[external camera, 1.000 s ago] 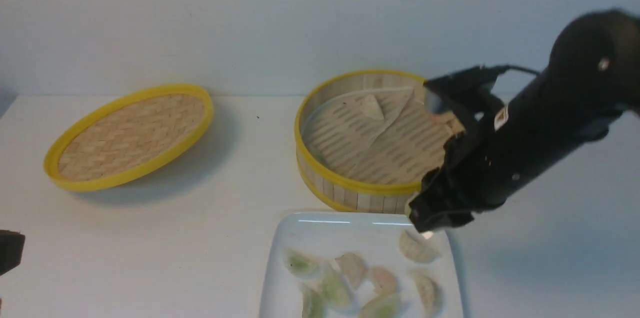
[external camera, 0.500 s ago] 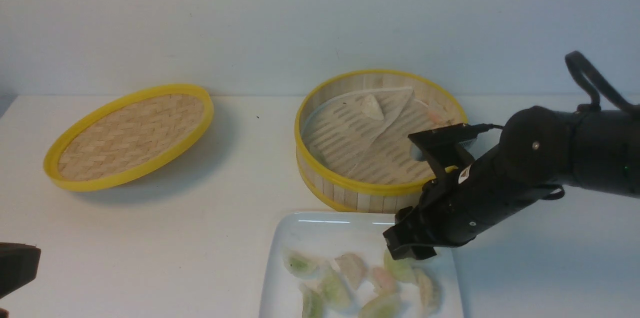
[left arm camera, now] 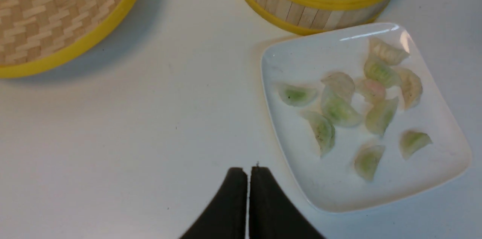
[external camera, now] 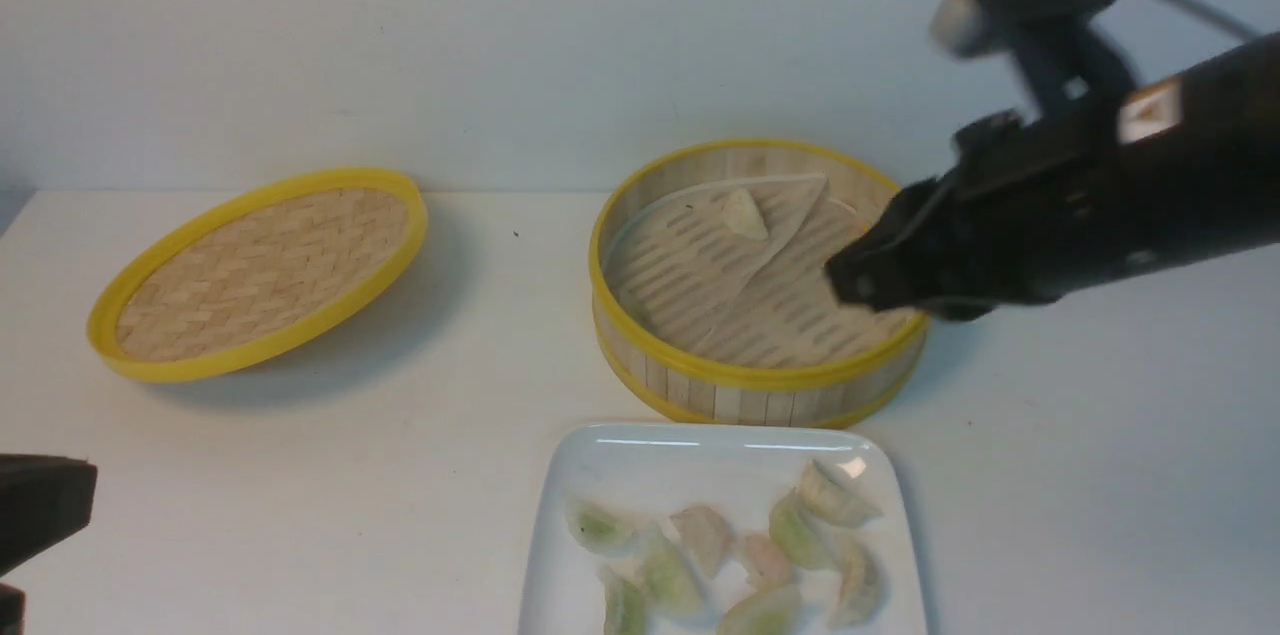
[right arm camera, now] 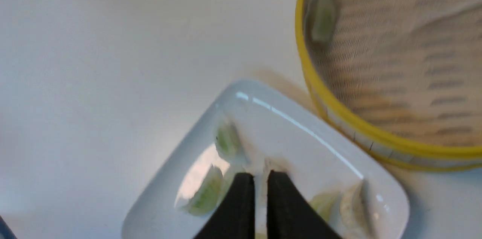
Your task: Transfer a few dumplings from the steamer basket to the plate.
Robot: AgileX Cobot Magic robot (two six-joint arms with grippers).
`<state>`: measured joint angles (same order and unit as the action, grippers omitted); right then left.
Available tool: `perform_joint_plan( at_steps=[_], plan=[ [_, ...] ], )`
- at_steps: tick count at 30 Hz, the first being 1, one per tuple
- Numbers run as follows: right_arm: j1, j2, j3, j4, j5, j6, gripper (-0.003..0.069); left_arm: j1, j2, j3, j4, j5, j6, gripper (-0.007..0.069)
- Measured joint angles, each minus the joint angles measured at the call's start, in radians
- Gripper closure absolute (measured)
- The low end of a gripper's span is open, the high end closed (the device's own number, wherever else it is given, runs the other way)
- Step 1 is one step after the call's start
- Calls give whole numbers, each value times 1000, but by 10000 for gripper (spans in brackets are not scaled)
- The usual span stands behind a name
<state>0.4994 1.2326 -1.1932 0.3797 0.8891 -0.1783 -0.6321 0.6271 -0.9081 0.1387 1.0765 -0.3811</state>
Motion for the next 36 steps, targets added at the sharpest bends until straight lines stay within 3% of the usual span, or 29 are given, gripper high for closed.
perform_joint_plan(
  at_steps=[6,9,17,24,36],
  plan=[
    [0,-346,47,-120,-61,86,671,0,0,0,0,-82,0,631],
    [0,-625,187,-206,-142,166,673,0,0,0,2,-164,0,631],
    [0,-1082,502,-286,-287,263,673,0,0,0,27,-235,9,631],
    [0,-1242,620,-311,-340,385,673,0,0,0,33,-247,10,631],
    [0,-1250,623,-314,-345,391,673,0,-176,0,39,-194,47,631]
  ],
)
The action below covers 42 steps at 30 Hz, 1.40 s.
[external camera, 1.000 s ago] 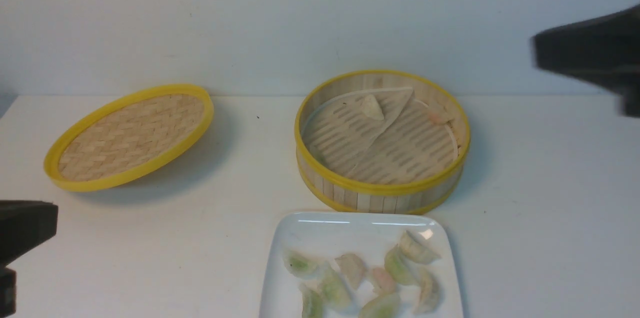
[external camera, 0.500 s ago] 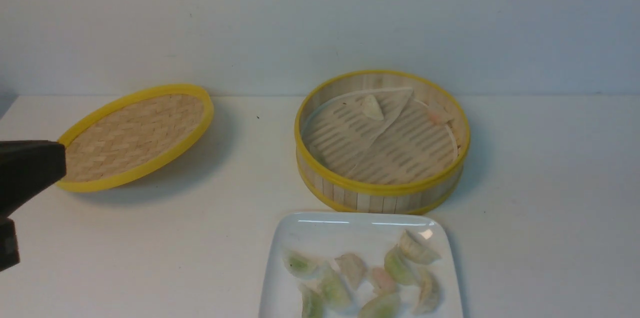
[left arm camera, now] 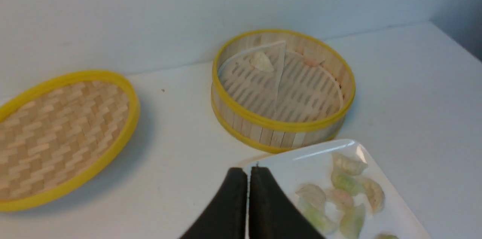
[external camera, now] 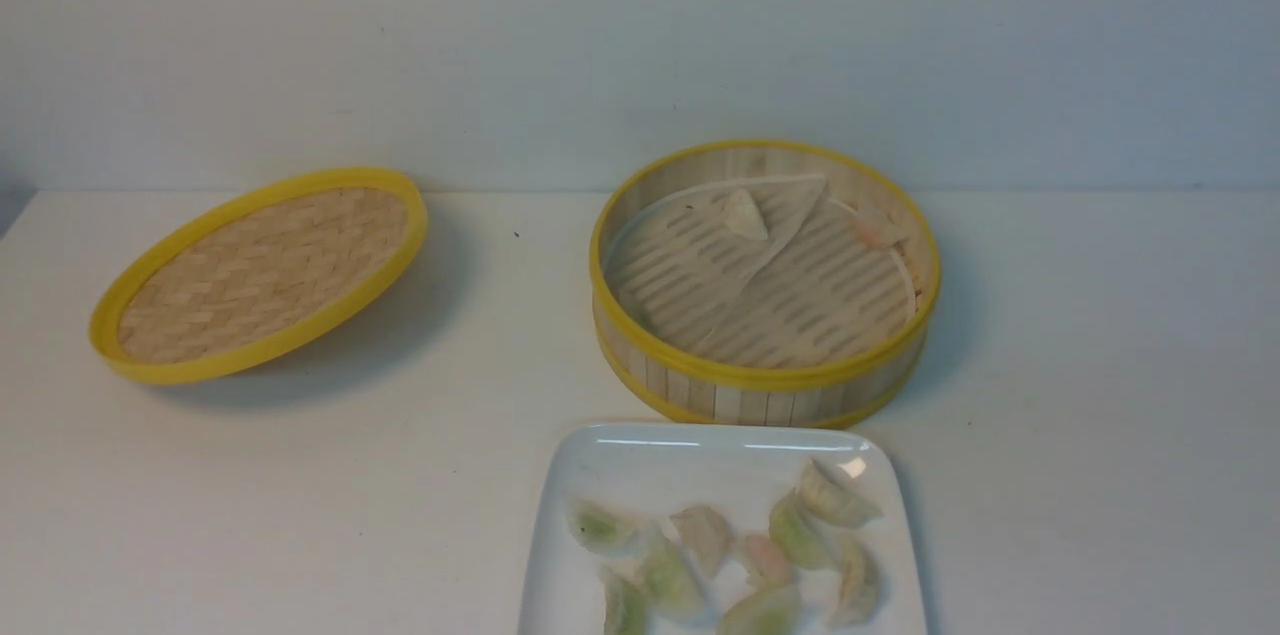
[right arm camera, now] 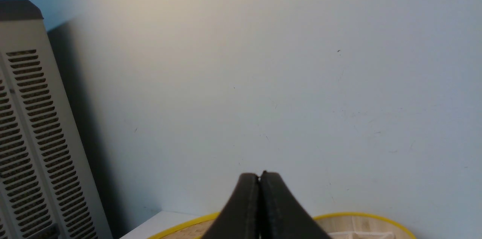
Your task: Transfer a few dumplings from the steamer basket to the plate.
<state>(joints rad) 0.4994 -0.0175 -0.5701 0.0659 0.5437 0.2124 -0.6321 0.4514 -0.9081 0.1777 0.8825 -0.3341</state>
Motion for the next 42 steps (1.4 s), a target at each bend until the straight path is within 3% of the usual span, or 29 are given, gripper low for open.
perform_joint_plan(
  at_steps=[8,29,34,38,42],
  plan=[
    [0,0,1,0,0,0,673,0,-131,0,8,-55,2,631],
    [0,0,1,0,0,0,673,13,-146,47,11,-79,29,631],
    [0,0,1,0,0,0,673,149,-208,214,-18,-188,133,631],
    [0,0,1,0,0,0,673,354,-297,444,-102,-328,263,631],
    [0,0,1,0,0,0,673,508,-375,639,-159,-447,312,631]
  ],
)
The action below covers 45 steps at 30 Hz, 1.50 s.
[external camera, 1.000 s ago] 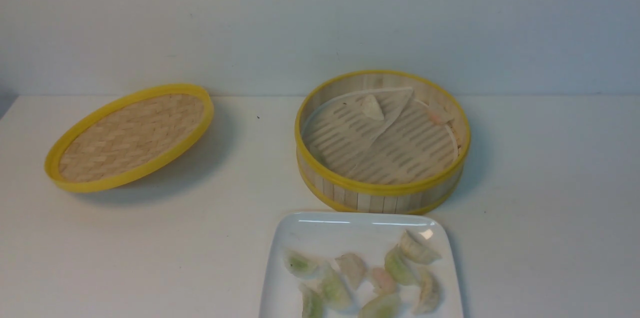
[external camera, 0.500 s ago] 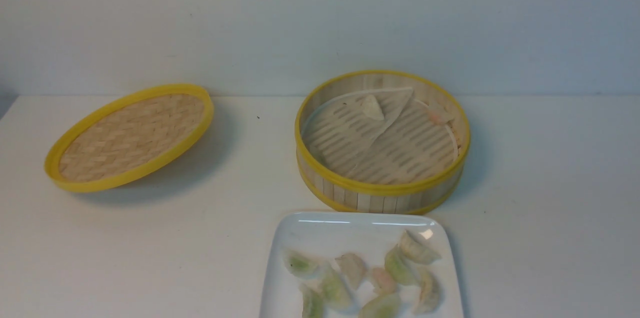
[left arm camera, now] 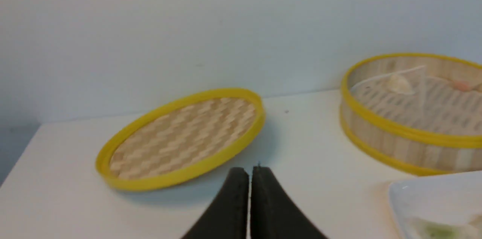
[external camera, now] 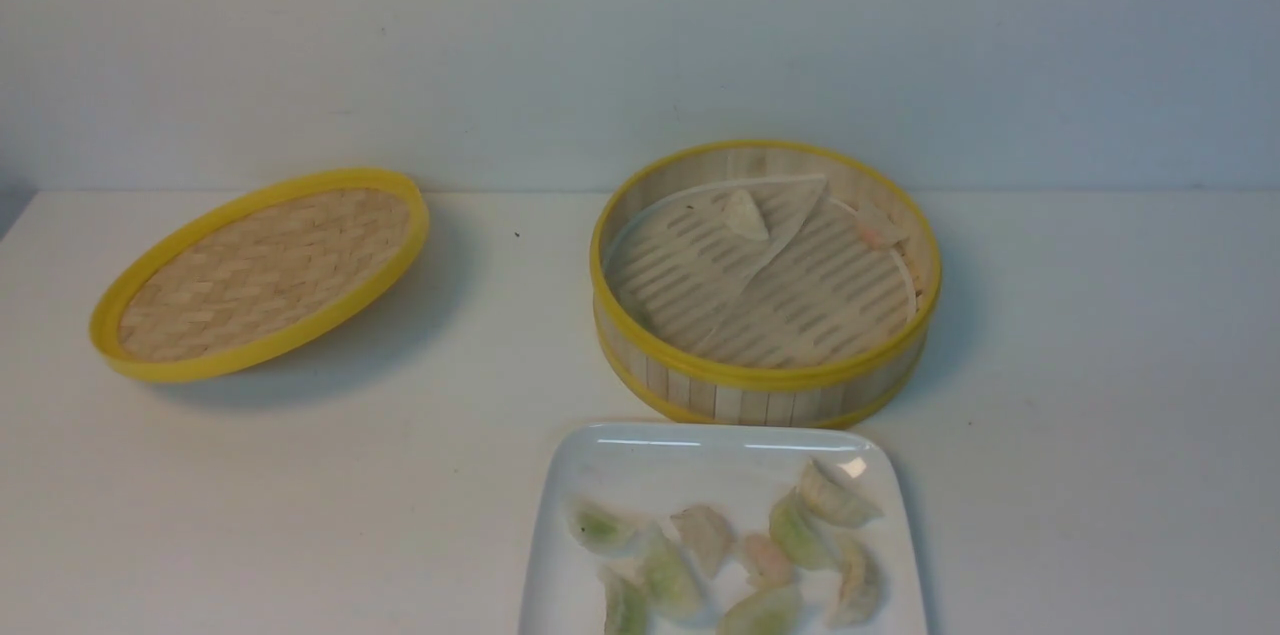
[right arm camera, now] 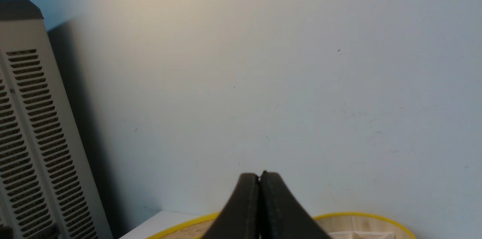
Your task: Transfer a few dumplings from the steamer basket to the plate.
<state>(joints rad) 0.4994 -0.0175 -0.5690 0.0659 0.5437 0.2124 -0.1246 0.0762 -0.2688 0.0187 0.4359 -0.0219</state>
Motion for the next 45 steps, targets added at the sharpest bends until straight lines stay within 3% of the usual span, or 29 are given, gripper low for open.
perform_joint_plan(
  at_steps=[3,10,40,45],
  plan=[
    [0,0,0,0,1,0,673,56,-61,133,-7,-38,7,631],
    [0,-1,0,0,9,0,673,62,-87,295,-6,-48,7,631],
    [0,-1,0,-3,19,0,673,62,-87,296,-12,-51,8,631],
    [0,-1,7,-53,18,-35,673,62,-87,296,-12,-51,8,631]
  ],
)
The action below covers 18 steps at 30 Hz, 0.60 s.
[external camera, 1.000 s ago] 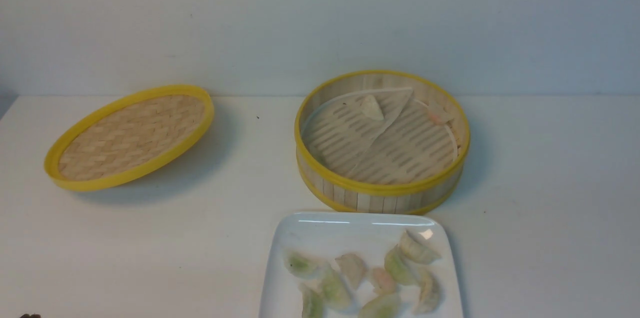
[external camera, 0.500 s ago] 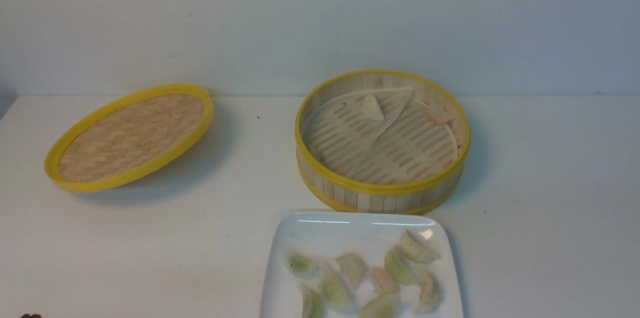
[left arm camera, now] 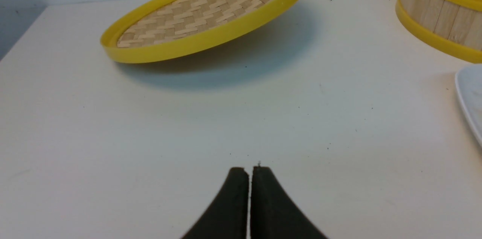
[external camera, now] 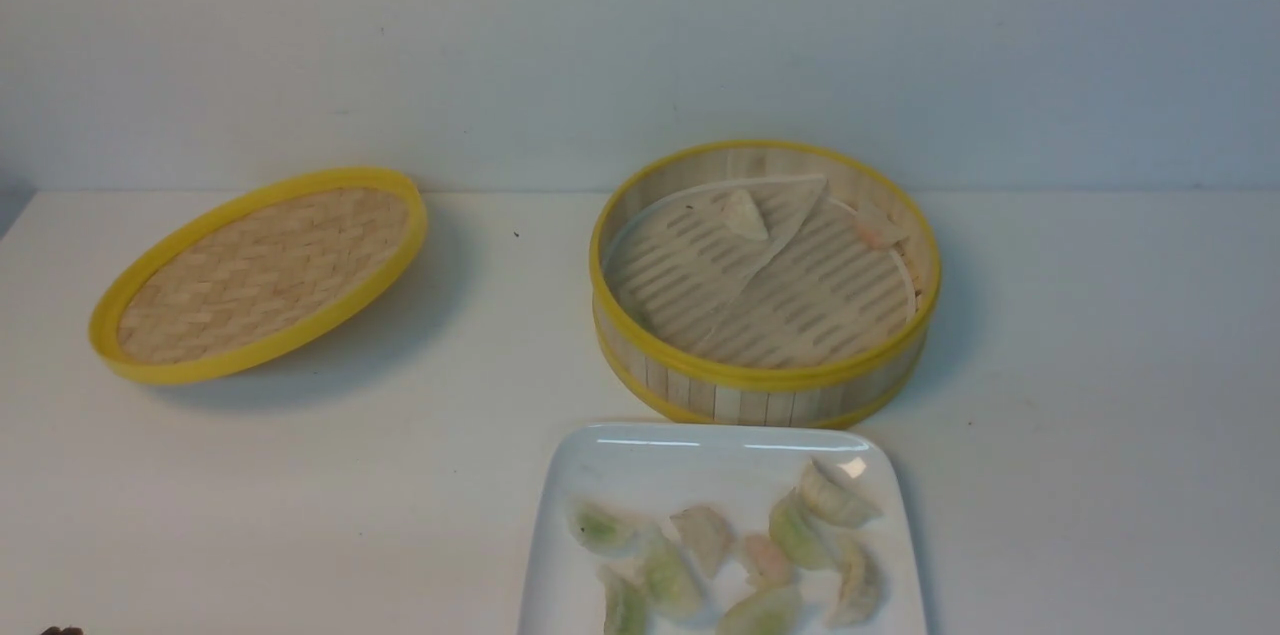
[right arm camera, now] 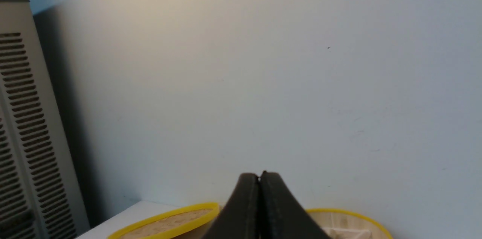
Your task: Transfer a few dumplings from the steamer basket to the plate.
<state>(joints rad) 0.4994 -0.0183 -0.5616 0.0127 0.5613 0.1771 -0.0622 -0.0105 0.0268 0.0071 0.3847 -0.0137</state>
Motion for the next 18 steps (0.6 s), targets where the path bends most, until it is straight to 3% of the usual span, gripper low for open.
perform_joint_plan(
  at_steps=[8,13,18],
  plan=[
    [-10,0,86,-51,-21,-63,673,0,0,0,0,0,0,631],
    [-157,0,200,-61,-37,-86,673,0,0,0,-1,0,0,631],
    [-375,0,345,-65,-46,-93,673,0,0,0,-1,0,0,631]
  ],
)
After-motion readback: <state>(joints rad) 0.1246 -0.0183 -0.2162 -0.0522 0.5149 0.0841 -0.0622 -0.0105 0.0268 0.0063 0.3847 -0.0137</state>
